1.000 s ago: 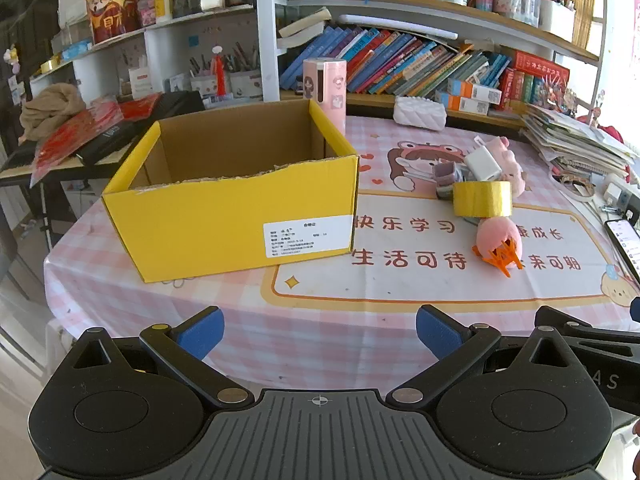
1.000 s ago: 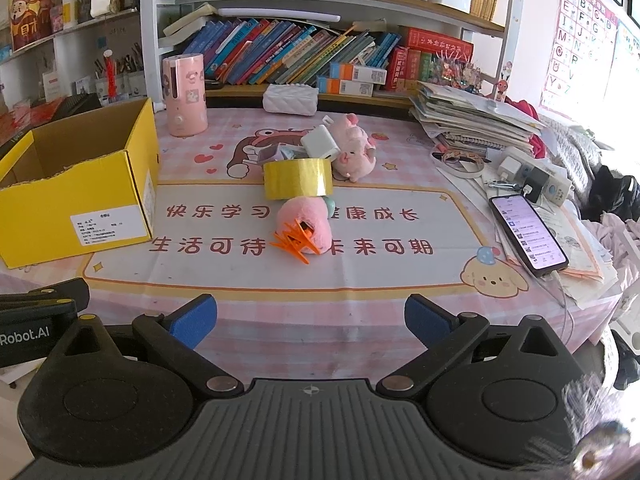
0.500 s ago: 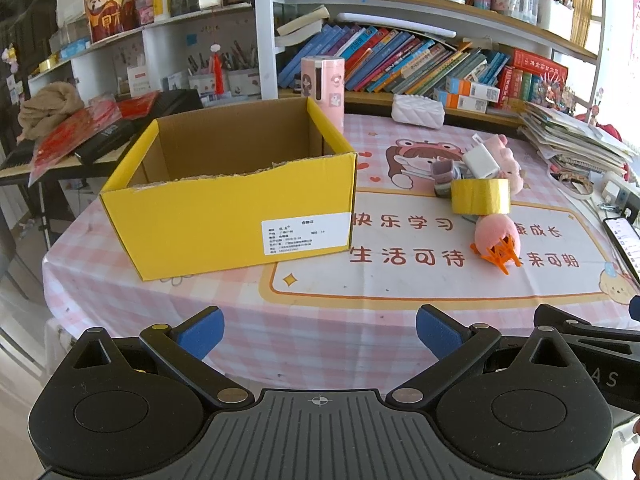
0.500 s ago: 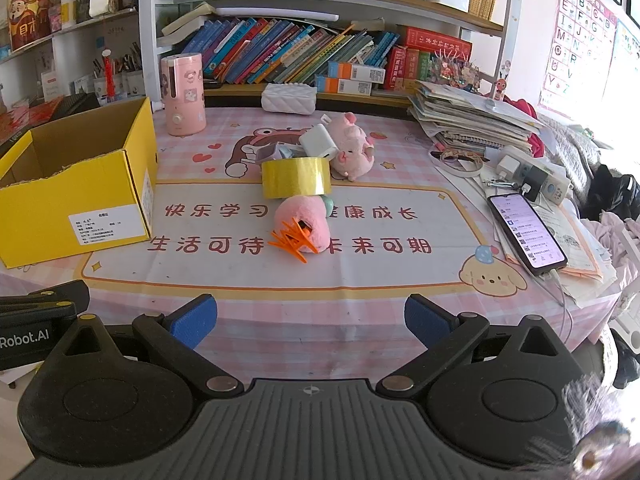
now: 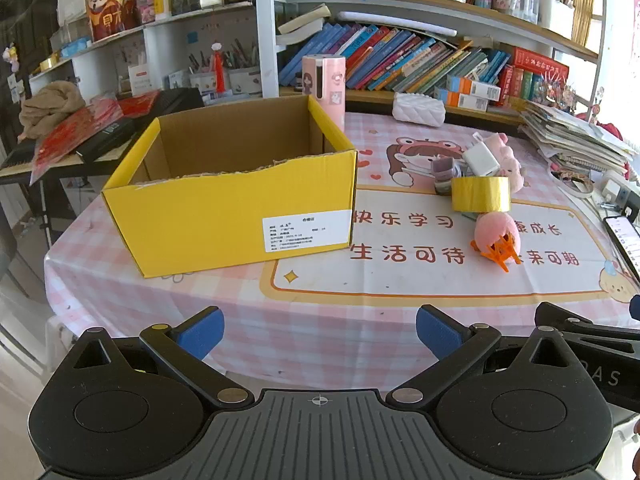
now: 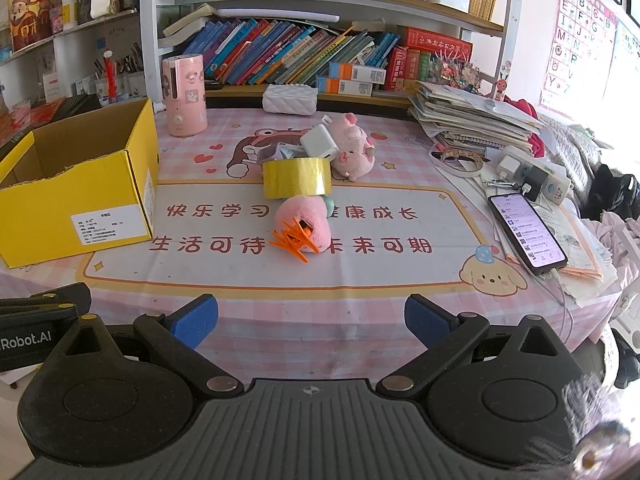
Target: Organize objects
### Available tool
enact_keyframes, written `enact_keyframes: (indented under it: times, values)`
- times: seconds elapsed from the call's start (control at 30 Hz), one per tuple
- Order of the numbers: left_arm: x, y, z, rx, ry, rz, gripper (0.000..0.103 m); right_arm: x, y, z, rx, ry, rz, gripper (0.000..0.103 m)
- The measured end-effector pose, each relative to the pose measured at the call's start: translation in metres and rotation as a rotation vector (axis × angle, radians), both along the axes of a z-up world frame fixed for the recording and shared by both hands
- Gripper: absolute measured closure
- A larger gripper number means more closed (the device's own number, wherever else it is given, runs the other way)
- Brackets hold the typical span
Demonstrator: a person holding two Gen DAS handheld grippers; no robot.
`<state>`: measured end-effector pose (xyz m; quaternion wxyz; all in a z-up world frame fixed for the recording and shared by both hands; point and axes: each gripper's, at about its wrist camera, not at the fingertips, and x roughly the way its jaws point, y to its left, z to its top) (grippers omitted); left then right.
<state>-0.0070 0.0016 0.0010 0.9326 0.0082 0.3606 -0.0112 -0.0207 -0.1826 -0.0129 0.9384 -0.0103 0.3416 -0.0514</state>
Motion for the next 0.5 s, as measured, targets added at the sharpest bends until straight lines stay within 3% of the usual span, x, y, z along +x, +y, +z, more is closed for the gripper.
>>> enact_keyframes:
  times: [0.5]
  values:
    - [-0.0013, -0.0004, 0.0027, -0.005, -0.009, -0.008, 0.0, 0.0, 0.0008, -0.0003, 0.005, -0.003, -0.007, 0.002]
